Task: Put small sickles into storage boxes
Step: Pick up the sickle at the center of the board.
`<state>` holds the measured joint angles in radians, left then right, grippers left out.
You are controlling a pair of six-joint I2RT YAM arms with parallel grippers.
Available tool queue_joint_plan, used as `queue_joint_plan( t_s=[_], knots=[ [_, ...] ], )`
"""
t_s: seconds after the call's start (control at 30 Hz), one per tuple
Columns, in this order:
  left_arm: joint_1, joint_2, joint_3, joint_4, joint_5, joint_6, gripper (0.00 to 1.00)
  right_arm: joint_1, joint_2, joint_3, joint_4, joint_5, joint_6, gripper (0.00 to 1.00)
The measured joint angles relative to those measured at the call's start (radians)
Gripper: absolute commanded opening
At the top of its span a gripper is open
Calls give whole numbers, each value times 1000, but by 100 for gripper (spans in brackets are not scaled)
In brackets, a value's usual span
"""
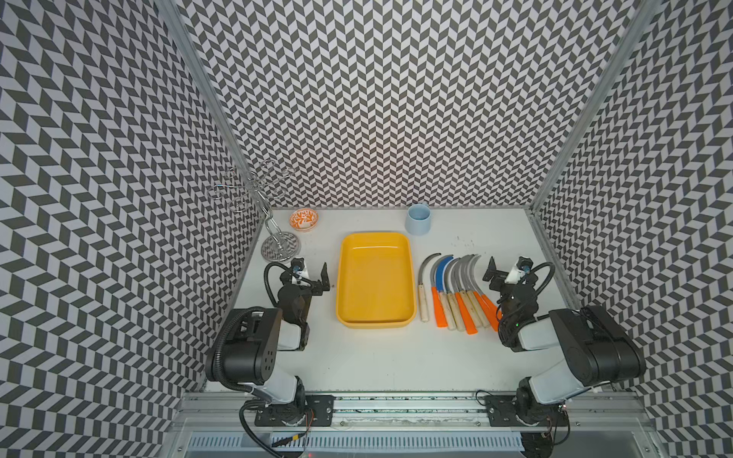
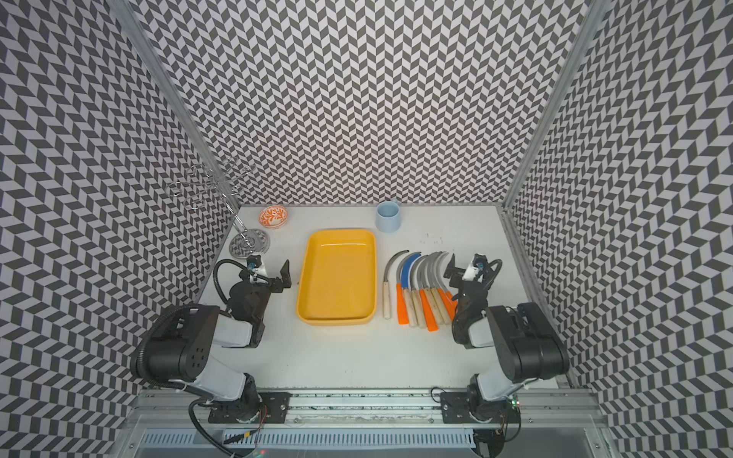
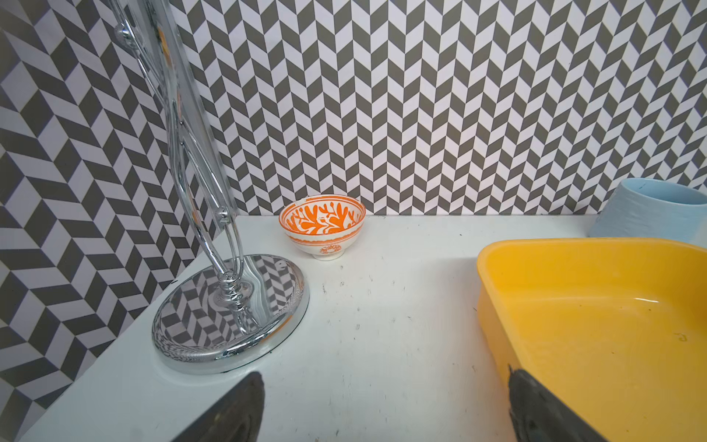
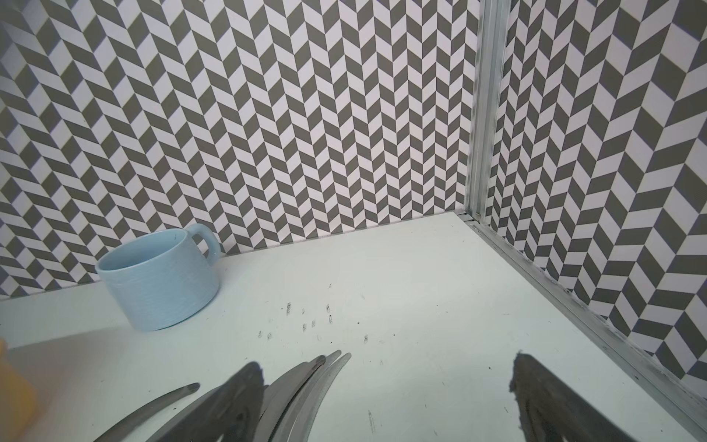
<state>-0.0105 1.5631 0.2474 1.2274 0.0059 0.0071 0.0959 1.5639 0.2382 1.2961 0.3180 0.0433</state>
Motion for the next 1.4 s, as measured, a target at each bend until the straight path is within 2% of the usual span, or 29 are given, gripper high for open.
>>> queue_joint_plan(
  t_s=[0.8, 1.1, 1.23, 1.4],
  knots=[
    [-3, -1, 1, -3, -8, 0, 100, 0, 0, 0, -11, 0, 0, 100],
    [-23, -98, 107, -182, -43, 8, 100, 0, -72, 5, -87, -50, -29, 99],
    [-37, -149, 176, -309, -56, 16, 100, 6, -129, 79, -230, -55, -38, 100],
    [-61, -177, 350, -542, -56, 6, 100, 14, -170, 243, -490, -79, -10, 100]
  ],
)
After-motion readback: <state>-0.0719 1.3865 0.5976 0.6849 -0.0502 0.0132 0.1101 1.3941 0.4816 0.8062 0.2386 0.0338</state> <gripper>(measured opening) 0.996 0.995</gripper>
